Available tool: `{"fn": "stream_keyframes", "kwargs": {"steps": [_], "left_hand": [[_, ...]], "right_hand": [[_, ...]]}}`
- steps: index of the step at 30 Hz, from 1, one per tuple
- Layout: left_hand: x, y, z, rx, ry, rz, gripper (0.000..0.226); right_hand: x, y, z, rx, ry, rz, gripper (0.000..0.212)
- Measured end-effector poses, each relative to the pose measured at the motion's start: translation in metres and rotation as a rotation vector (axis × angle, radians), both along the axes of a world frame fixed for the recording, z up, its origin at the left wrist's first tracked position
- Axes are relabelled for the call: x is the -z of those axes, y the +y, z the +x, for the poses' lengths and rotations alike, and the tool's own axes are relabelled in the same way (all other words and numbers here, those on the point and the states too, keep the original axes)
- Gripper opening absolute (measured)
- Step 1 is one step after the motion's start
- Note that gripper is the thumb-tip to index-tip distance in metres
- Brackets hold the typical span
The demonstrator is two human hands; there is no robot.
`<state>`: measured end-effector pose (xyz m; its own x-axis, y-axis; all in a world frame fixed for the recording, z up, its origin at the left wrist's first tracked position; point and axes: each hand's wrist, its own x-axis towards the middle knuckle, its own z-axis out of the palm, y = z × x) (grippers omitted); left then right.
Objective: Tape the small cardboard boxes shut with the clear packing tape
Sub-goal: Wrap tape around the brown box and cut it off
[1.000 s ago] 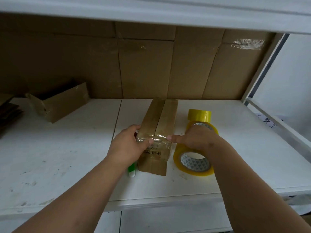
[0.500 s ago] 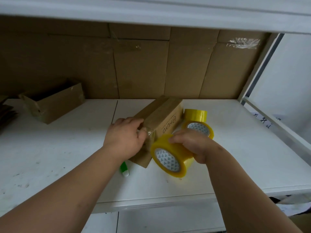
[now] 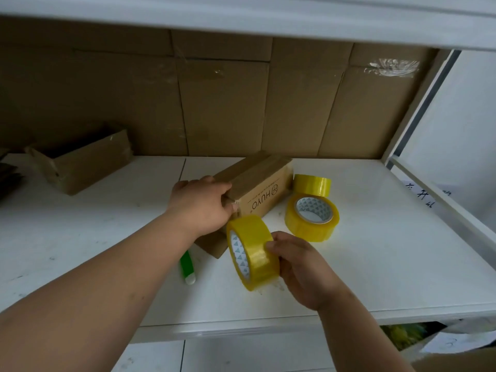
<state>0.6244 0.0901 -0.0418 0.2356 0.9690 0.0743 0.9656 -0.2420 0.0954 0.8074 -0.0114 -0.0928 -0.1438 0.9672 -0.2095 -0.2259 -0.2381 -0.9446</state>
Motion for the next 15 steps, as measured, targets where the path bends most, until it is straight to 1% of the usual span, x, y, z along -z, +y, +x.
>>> {"fn": "stream_keyframes", "kwargs": {"steps": [2,6,10,12,15], "left_hand": [[-0.001,0.004,-0.001,0.005,0.019,-0.017,0.06],[-0.009,0.01,-0.008,-0.006,-0.024,-0.094,0.051],[-0.015,0.013,-0.01,-0.021,-0.079,-0.134,0.033],[-0.01,0.011,-0.009,-0.015,-0.093,-0.11,0.025],[0.004,0.008,-0.009,-0.049,-0.123,0.034,0.027]], "right_hand": [[0.005,-0.001,-0.008,0.005,0.02,0.02,0.021],[0.004,-0.001,-0.017,-0.004,-0.034,0.032,0.029],[0.005,-0.004,-0.024,0.02,-0.001,0.029,0.025],[0.008,-0.007,-0.026,0.042,-0.007,0.044,0.021],[0.01,-0.008,-0.028,0.047,-0.015,0.056,0.022]]}}
